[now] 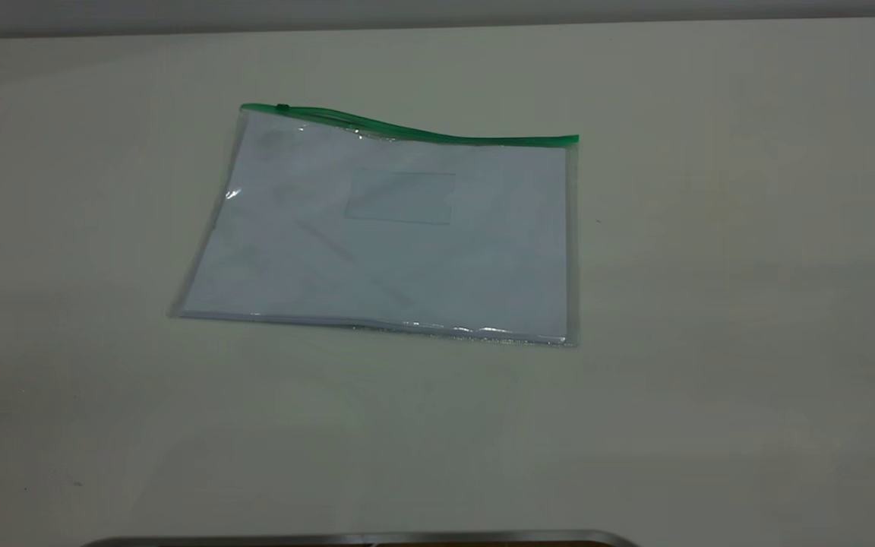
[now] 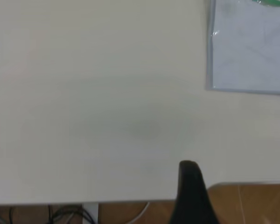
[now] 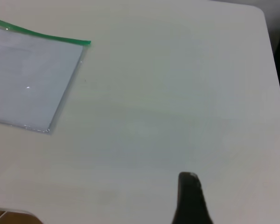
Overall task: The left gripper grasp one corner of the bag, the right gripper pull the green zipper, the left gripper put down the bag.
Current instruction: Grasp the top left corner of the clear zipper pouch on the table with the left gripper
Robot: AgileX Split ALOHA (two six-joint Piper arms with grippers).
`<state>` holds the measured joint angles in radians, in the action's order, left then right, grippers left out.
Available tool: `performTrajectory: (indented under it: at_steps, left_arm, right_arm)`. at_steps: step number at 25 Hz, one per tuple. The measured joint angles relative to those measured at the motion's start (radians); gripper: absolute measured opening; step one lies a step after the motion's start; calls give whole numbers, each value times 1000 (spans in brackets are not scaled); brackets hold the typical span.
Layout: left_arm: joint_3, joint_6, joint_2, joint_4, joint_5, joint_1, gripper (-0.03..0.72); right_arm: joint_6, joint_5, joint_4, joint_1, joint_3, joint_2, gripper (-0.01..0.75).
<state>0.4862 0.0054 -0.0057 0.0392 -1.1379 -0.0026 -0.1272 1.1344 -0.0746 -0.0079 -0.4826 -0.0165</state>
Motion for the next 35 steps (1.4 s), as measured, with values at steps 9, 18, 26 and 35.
performTrajectory:
  at_steps: [9, 18, 26, 35]
  left_arm:
    - [133, -45, 398, 1, 145, 0, 588]
    - [234, -45, 950, 67, 516, 0, 588]
    - [429, -29, 1454, 71, 654, 0, 588]
    - [772, 177, 1908, 235, 577, 0, 588]
  right_arm:
    - [33, -31, 0, 0, -29, 108, 551]
    - [52, -174, -6, 0, -81, 373, 551]
    - [52, -226, -5, 0, -81, 513, 551]
    - [52, -244, -3, 0, -81, 518, 551]
